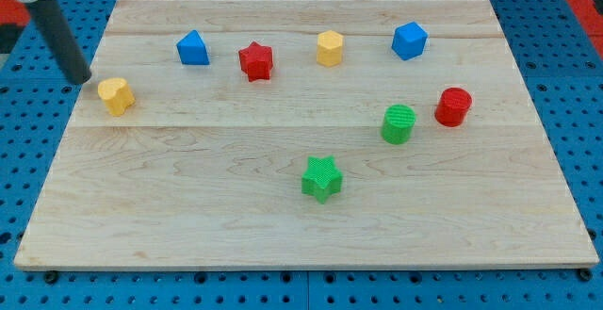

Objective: Move the yellow heart to the left of the triangle

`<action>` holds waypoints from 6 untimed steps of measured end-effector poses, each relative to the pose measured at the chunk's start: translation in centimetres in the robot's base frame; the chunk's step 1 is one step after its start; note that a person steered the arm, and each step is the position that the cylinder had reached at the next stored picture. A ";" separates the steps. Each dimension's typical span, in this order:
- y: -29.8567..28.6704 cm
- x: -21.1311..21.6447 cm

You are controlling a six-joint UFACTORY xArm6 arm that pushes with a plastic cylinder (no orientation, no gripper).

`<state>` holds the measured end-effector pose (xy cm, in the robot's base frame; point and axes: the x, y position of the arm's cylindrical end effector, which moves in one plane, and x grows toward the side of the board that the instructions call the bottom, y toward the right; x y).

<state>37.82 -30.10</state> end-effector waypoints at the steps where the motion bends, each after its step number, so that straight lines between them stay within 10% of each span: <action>1: -0.3 3.8; 3: 6.1 7.4; 6: 5.5 -7.3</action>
